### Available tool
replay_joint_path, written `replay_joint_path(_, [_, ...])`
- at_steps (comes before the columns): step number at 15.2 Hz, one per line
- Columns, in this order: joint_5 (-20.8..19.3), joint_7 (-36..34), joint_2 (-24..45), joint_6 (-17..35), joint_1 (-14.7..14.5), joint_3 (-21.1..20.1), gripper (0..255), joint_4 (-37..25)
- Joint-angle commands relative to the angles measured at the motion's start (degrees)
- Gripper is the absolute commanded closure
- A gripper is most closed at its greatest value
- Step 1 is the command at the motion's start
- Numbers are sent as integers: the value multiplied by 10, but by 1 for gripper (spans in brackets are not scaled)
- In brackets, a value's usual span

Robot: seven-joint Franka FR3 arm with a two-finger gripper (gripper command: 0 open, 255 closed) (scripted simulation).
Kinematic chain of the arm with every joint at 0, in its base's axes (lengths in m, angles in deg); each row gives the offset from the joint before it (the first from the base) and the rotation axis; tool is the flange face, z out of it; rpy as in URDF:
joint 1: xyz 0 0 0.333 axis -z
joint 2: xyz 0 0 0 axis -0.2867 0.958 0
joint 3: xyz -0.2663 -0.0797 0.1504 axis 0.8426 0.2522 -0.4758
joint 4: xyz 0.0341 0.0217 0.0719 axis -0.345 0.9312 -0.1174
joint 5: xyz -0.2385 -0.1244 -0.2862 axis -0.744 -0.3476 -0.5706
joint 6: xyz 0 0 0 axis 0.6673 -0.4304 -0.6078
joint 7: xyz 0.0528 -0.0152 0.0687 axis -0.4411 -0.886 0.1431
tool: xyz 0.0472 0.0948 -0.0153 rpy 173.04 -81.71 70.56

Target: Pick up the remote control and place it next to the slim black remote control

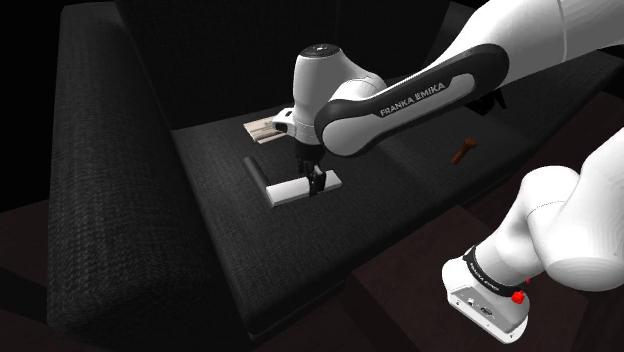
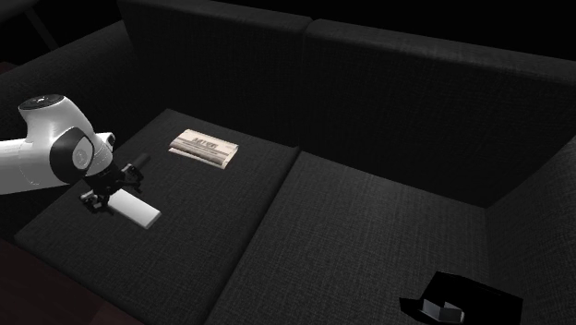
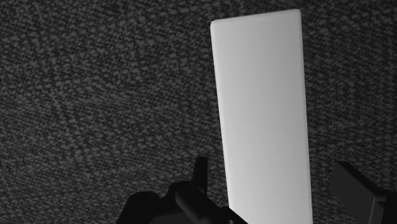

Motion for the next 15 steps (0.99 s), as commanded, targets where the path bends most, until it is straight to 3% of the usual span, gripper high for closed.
replay_joint_path(1, [0, 0, 0, 0, 0, 0, 0, 0])
replay_joint_path(4, [0, 0, 0, 0, 0, 0, 0, 0])
replay_joint_path(8, [-1, -1, -38, -73, 0, 0, 0, -35])
replay_joint_path(15, [-1, -1, -38, -73, 0, 0, 0, -35])
